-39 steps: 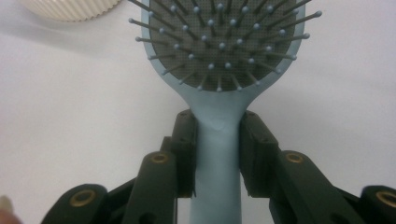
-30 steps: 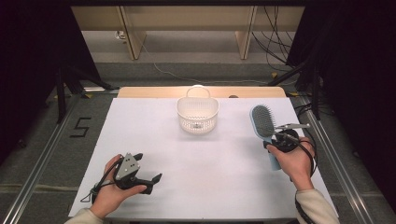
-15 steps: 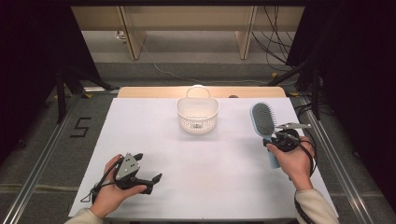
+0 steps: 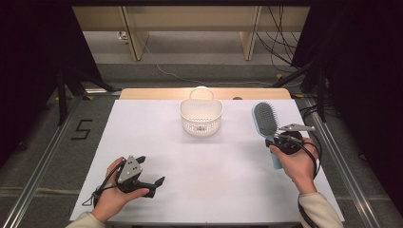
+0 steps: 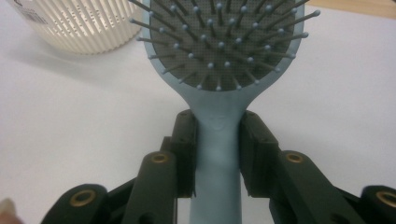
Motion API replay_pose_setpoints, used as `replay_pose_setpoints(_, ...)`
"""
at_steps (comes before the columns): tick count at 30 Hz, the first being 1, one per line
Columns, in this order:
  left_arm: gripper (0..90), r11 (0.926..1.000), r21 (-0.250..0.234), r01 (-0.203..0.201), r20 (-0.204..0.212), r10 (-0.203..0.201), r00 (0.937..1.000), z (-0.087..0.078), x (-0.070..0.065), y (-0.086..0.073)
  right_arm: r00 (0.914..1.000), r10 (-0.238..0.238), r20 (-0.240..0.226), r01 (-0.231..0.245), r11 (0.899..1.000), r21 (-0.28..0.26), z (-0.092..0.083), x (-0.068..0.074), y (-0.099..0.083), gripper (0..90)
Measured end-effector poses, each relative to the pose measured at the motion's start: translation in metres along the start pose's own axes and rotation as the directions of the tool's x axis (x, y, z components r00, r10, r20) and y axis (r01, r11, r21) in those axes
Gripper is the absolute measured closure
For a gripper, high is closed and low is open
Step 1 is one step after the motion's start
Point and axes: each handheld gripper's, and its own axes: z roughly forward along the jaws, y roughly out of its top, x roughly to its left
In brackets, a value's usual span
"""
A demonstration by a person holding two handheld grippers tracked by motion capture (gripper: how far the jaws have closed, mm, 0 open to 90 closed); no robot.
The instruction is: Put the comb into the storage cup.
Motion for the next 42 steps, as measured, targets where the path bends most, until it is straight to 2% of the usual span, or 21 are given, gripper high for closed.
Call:
replay_pose_setpoints(16,1.1,1.0000,0.000,0.001,0.001,-0.001,1.0000,0.000,0.000,0.000,0.9998,0.006,0.017,-0.005,0.997,-0.077,-0.003,0.000,0.003,70.5)
replay_pose_setpoints(31,1.1,1.0000,-0.002,-0.001,-0.002,0.001,1.0000,0.000,0.000,0.000,0.9996,0.002,0.029,0.001,0.994,-0.107,-0.003,0.002,0.006,70.5)
replay_pose_setpoints(42,1.3,1.0000,-0.002,0.001,0.000,-0.001,1.0000,0.000,-0.001,0.000,0.9998,-0.004,0.019,0.006,0.992,-0.127,0.000,0.003,0.011,70.5)
